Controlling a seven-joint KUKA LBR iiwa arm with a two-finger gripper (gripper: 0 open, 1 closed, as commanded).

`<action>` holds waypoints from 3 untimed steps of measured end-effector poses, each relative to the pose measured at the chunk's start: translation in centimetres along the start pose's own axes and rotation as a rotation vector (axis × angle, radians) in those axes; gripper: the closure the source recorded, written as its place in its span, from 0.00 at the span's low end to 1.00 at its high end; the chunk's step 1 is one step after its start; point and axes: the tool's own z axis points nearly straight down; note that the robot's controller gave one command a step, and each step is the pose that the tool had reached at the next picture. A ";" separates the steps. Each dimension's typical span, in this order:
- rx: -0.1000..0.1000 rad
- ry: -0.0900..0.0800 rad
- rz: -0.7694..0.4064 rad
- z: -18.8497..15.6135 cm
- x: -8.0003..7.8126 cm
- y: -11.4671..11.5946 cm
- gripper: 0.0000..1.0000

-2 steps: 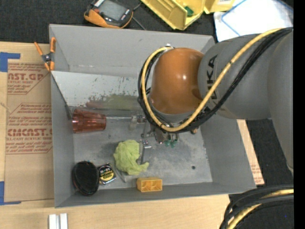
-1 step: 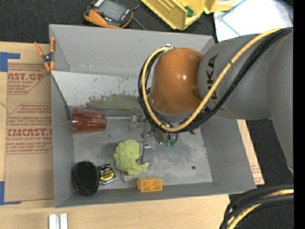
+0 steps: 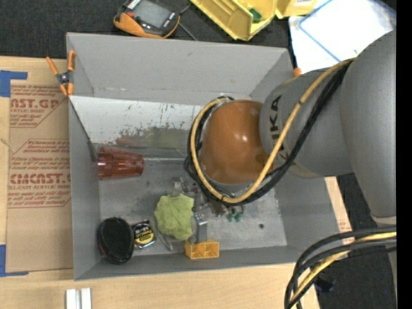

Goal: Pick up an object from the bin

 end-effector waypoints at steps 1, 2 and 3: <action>-0.002 -0.004 0.424 -1.2 0.3 0.8 0.00; -0.001 -0.008 0.127 1.9 2.1 -0.6 1.00; -0.001 -0.008 0.127 2.0 2.1 -0.6 1.00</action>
Offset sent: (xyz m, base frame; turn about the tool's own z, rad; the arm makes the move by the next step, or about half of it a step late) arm -0.0203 -0.0116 -0.0206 0.1266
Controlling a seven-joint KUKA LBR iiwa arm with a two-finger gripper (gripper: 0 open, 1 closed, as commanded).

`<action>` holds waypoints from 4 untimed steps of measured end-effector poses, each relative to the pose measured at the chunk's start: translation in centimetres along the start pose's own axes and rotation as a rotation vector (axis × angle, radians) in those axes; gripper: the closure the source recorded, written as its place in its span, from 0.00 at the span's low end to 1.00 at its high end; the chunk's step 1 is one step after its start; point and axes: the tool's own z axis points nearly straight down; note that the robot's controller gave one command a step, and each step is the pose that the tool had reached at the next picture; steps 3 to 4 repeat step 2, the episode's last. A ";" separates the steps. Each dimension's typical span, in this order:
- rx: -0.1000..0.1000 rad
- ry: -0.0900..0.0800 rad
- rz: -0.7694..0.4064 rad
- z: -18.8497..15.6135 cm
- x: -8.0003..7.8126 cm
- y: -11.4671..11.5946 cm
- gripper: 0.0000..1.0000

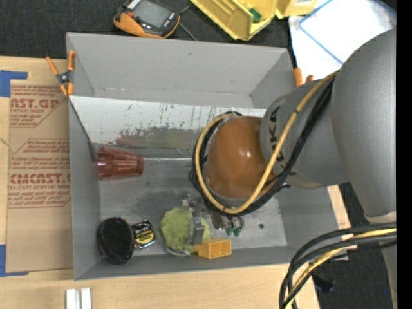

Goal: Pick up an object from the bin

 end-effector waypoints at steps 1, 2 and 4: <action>0.000 -0.007 -0.002 -7.1 -1.2 -1.0 1.00; -0.001 0.001 -0.001 -14.1 -2.9 0.7 1.00; -0.001 0.001 -0.001 -14.1 -2.9 0.7 1.00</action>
Offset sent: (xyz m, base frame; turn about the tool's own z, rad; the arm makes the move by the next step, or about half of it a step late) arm 0.0235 0.0087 0.1396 -0.0004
